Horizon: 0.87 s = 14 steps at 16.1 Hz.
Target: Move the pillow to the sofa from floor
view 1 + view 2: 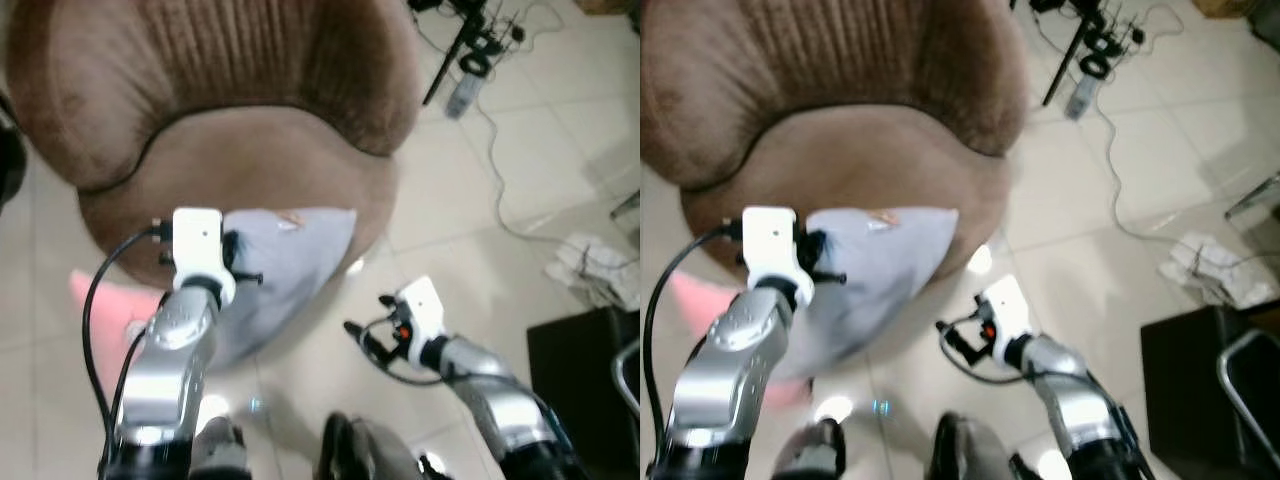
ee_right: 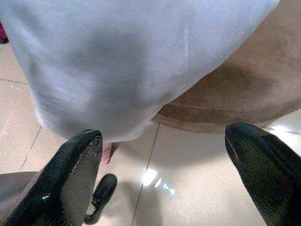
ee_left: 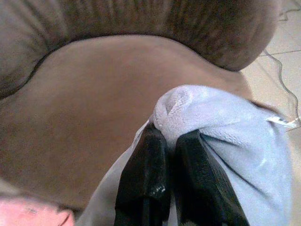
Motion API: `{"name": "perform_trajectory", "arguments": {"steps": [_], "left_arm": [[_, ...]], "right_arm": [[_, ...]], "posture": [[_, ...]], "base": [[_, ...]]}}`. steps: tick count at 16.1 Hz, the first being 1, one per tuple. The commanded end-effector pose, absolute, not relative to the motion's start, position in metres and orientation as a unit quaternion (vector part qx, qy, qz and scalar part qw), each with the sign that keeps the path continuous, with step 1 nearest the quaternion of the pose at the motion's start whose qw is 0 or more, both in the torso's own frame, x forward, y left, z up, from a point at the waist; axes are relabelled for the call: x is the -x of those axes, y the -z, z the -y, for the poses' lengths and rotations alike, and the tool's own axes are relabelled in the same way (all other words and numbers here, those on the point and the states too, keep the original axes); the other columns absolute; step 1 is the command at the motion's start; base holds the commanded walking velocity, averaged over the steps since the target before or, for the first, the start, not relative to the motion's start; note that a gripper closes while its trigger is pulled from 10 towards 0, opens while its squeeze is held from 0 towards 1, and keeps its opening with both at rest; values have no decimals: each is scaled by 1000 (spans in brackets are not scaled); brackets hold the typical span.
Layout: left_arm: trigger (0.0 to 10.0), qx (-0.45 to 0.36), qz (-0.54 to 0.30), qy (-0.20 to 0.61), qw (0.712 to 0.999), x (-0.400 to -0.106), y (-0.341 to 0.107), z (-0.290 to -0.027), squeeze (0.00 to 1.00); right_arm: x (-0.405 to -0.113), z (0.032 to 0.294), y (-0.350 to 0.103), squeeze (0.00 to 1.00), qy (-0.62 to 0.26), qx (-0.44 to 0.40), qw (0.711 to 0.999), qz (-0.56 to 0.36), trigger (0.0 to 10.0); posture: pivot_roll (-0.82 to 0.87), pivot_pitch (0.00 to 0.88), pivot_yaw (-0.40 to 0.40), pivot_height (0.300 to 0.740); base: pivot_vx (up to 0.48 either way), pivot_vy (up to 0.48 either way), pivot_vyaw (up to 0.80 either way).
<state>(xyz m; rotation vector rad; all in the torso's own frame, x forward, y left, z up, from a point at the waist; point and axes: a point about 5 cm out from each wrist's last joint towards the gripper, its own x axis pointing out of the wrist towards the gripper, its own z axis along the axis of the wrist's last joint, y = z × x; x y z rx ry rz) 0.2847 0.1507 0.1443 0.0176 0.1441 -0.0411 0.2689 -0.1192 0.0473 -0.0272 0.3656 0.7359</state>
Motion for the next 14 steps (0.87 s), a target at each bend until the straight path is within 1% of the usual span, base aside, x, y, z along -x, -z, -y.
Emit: {"name": "perform_trajectory", "arguments": {"steps": [1, 7, 14], "left_arm": [[0, -10, -54, 39, 998, -283, -150, -140, 0], [0, -5, -50, 41, 998, -284, -151, -137, 0], [0, -11, -48, 44, 998, -285, -153, -136, 0]], "right_arm": [[-259, 129, -35, 0, -349, 14, 915, -202, 10000], [-257, 124, -40, 0, -355, 14, 914, -197, 10000], [-257, 120, -39, 0, -357, 11, 913, -199, 10000]], "posture": [[82, 249, -168, 740], [77, 253, -168, 740], [79, 257, -163, 740]], "base": [[0, 0, 0], [0, 0, 0], [465, 0, 0]]}}
